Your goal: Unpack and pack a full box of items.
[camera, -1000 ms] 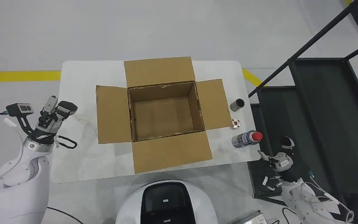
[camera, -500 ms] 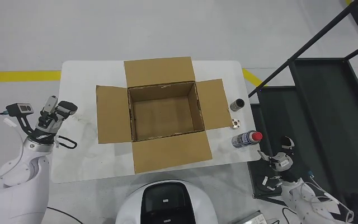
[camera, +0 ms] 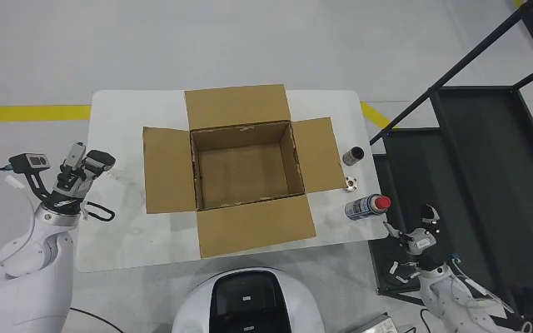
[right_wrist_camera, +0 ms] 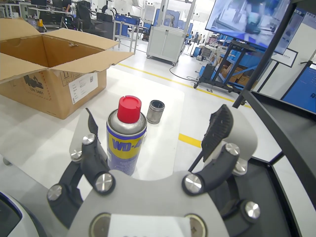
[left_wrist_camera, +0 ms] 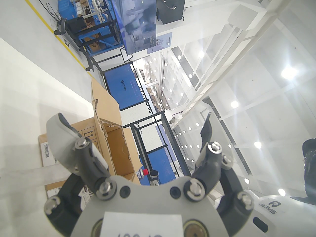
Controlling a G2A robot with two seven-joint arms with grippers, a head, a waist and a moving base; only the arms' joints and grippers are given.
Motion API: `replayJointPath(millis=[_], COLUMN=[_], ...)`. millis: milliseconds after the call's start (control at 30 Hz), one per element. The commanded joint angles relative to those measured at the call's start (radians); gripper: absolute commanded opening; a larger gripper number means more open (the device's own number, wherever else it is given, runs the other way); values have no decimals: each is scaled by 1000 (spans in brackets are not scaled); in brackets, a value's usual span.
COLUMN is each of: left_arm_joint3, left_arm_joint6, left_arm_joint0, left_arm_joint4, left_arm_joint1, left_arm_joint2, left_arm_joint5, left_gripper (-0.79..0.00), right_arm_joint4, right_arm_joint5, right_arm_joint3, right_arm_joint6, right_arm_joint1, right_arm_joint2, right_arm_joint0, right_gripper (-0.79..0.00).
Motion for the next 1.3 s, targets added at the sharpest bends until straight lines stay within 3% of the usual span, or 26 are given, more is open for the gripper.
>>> replayJointPath(millis=[0, 267, 733, 1267], left_arm_joint3=[0, 0, 0, 0], left_arm_joint6=[0, 0, 0, 0], left_arm_joint0=[0, 0, 0, 0], left_arm_joint4=[0, 0, 0, 0], left_arm_joint1=[0, 0, 0, 0], left_arm_joint2=[0, 0, 0, 0], left_arm_joint5=[0, 0, 0, 0], left_gripper=[0, 0, 0, 0], right_arm_joint4=[0, -11, -53, -125], right_arm_joint5=[10, 39, 117, 89], right_arm_joint3=[11, 102, 292, 413], right_arm_joint6=[20, 86, 87, 25], right_arm_joint1=[-4, -31, -78, -119], right_arm_joint2=[-6, -60, -142, -224], right_arm_joint0=[9, 94, 245, 357], right_gripper=[0, 0, 0, 0])
